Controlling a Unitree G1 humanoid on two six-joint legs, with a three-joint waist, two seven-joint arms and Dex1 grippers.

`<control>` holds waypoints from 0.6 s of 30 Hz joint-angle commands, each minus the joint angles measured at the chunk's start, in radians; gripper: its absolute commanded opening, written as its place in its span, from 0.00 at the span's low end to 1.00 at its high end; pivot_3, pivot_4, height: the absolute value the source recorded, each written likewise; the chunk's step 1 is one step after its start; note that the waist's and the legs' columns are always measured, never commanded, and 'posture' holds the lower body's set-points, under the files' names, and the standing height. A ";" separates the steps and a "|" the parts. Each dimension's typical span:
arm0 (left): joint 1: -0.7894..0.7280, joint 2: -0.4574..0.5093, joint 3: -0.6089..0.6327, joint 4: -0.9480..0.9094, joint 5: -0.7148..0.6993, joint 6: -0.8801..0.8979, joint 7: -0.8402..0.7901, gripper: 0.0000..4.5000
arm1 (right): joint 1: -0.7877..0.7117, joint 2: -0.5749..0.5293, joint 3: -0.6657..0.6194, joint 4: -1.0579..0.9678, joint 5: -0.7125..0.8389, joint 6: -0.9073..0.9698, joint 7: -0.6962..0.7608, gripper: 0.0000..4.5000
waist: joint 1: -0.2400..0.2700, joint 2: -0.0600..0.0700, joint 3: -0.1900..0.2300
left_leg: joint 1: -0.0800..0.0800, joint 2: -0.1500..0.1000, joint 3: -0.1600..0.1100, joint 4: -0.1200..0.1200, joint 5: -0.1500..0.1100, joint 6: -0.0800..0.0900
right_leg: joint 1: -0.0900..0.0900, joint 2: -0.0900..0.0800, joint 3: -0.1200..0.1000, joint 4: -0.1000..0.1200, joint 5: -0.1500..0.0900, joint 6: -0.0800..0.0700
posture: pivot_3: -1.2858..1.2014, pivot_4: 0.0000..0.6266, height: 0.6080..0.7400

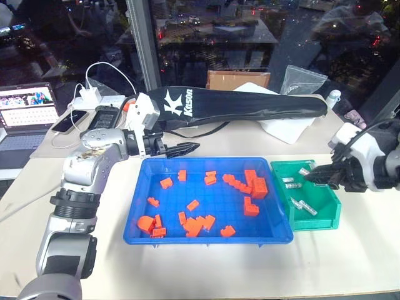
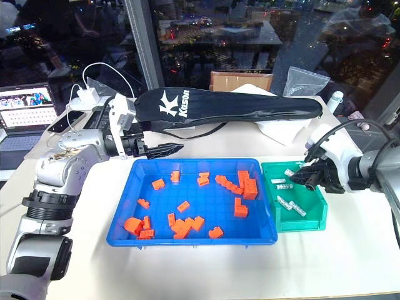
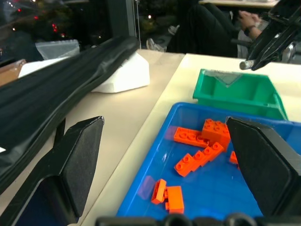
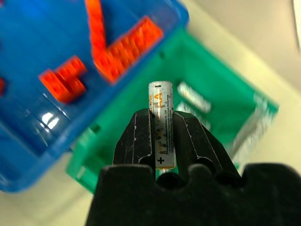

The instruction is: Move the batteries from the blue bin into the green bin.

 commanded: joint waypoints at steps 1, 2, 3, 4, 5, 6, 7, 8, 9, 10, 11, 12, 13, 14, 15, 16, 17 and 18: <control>0.008 0.032 0.010 -0.034 -0.009 0.002 -0.040 1.00 | 0.013 0.011 0.007 0.025 -0.021 -0.052 -0.041 0.06 | 0.001 0.000 0.000 | 0.000 0.000 0.000 0.000 0.000 0.000 | 0.000 0.000 0.000 0.000 0.000 0.000 | 0.52 0.24 0.98; 0.013 0.038 0.013 -0.039 -0.013 0.005 -0.050 1.00 | 0.015 0.018 0.016 0.043 -0.027 -0.063 -0.051 0.06 | 0.001 0.000 0.000 | -0.001 0.000 0.000 0.000 0.000 0.000 | 0.000 0.000 0.000 0.000 0.000 0.000 | 0.52 0.24 0.98; 0.017 0.043 0.016 -0.042 -0.013 0.005 -0.056 1.00 | 0.015 0.023 0.023 0.058 -0.031 -0.073 -0.061 0.06 | 0.002 0.000 0.000 | -0.001 -0.001 0.000 0.000 0.000 -0.001 | 0.000 0.000 0.000 0.000 0.000 0.000 | 0.52 0.24 0.98; 0.022 0.049 0.018 -0.043 -0.012 0.004 -0.059 1.00 | 0.012 0.029 0.035 0.078 -0.041 -0.092 -0.071 0.17 | 0.002 0.000 0.000 | -0.001 -0.001 0.000 0.000 0.000 -0.001 | 0.000 0.000 0.000 0.000 0.000 0.000 | 0.52 0.24 0.98; 0.025 0.052 0.020 -0.045 -0.011 0.004 -0.061 1.00 | 0.007 0.037 0.041 0.095 -0.045 -0.104 -0.078 0.29 | 0.004 0.000 0.000 | -0.001 -0.001 0.000 0.000 0.000 -0.001 | 0.000 -0.001 0.000 0.000 0.000 0.000 | 0.52 0.24 0.98; 0.026 0.054 0.022 -0.046 -0.012 0.004 -0.061 1.00 | 0.003 0.041 0.045 0.106 -0.047 -0.113 -0.081 0.34 | 0.005 0.000 0.000 | -0.001 -0.001 0.000 0.000 0.000 -0.001 | 0.000 -0.001 0.000 0.000 0.000 0.000 | 0.52 0.24 0.98; 0.029 0.055 0.024 -0.049 -0.013 0.004 -0.062 1.00 | 0.000 0.046 0.050 0.119 -0.048 -0.122 -0.085 0.41 | 0.007 0.000 0.000 | -0.001 -0.001 0.000 0.000 0.000 -0.001 | 0.000 -0.001 0.000 0.000 0.000 0.000 | 0.52 0.24 0.98; 0.030 0.057 0.026 -0.050 -0.014 0.004 -0.063 1.00 | -0.004 0.049 0.053 0.126 -0.048 -0.126 -0.088 0.48 | 0.008 0.000 0.000 | -0.001 -0.001 0.000 0.000 0.000 -0.001 | 0.000 -0.001 0.000 0.000 0.000 0.000 | 0.52 0.24 0.98; 0.034 0.060 0.029 -0.057 -0.018 0.012 -0.063 1.00 | -0.005 0.048 0.062 0.135 -0.056 -0.140 -0.092 0.58 | 0.010 0.000 0.000 | -0.002 -0.001 0.000 0.000 0.000 -0.001 | 0.000 -0.001 0.000 0.000 0.000 0.000 | 0.52 0.24 0.98; 0.041 0.064 0.034 -0.068 -0.022 0.016 -0.063 1.00 | -0.010 0.050 0.067 0.142 -0.060 -0.148 -0.097 0.65 | 0.010 0.000 0.000 | -0.002 -0.001 0.000 0.000 0.000 -0.001 | 0.000 -0.001 0.000 0.000 0.000 0.000 | 0.52 0.24 0.98; 0.047 0.068 0.038 -0.075 -0.022 0.018 -0.061 1.00 | -0.016 0.048 0.068 0.142 -0.063 -0.157 -0.099 0.72 | 0.010 0.000 0.000 | -0.002 -0.001 0.000 0.000 0.000 -0.001 | 0.000 -0.001 0.000 0.000 0.000 0.000 | 0.52 0.24 0.98; 0.049 0.068 0.041 -0.074 -0.009 0.009 -0.046 1.00 | -0.020 0.039 0.060 0.135 -0.044 -0.161 -0.074 0.80 | 0.010 0.000 0.000 | -0.002 -0.001 0.000 0.000 0.000 -0.001 | 0.000 -0.001 0.000 0.000 0.000 0.000 | 0.52 0.24 0.98; 0.050 0.067 0.043 -0.072 0.002 0.002 -0.035 1.00 | -0.024 0.032 0.053 0.129 -0.028 -0.162 -0.054 0.87 | 0.010 0.000 0.000 | -0.001 -0.001 0.000 0.000 0.000 -0.001 | 0.000 -0.001 0.000 0.000 0.000 0.000 | 0.52 0.24 0.98; 0.050 0.065 0.046 -0.068 0.012 -0.001 -0.018 1.00 | -0.019 0.020 0.040 0.113 -0.014 -0.175 -0.028 0.95 | 0.010 0.000 0.000 | -0.001 -0.001 0.000 0.000 0.000 -0.001 | 0.000 -0.001 0.000 0.000 0.000 0.000 | 0.52 0.24 0.98; 0.051 0.063 0.052 -0.065 0.017 -0.009 -0.005 1.00 | -0.016 0.011 0.023 0.099 -0.002 -0.196 -0.007 0.99 | 0.010 0.000 0.000 | -0.001 -0.001 0.000 0.000 0.000 -0.001 | 0.000 -0.001 0.000 0.000 0.000 0.000 | 0.52 0.24 0.98; 0.053 0.063 0.056 -0.063 0.017 -0.017 0.000 1.00 | -0.015 0.008 0.008 0.090 0.005 -0.210 0.002 0.99 | 0.010 0.000 0.000 | -0.001 -0.001 0.000 0.000 0.000 -0.001 | 0.000 -0.001 0.000 0.000 0.000 0.000 | 0.52 0.24 0.98; 0.058 0.065 0.062 -0.062 0.021 -0.035 0.003 1.00 | -0.016 0.008 -0.012 0.082 0.015 -0.229 0.012 0.99 | 0.010 0.000 0.000 | -0.001 -0.001 0.000 0.000 0.000 -0.001 | 0.000 -0.001 0.000 0.000 0.000 0.000 | 0.52 0.24 0.98; 0.074 0.071 0.065 -0.063 0.031 -0.055 0.008 1.00 | -0.026 0.033 -0.061 0.062 0.055 -0.232 0.017 0.99 | 0.010 0.000 0.000 | -0.001 -0.001 0.000 0.000 0.000 -0.001 | 0.000 -0.001 0.000 0.000 0.000 0.001 | 0.52 0.24 0.98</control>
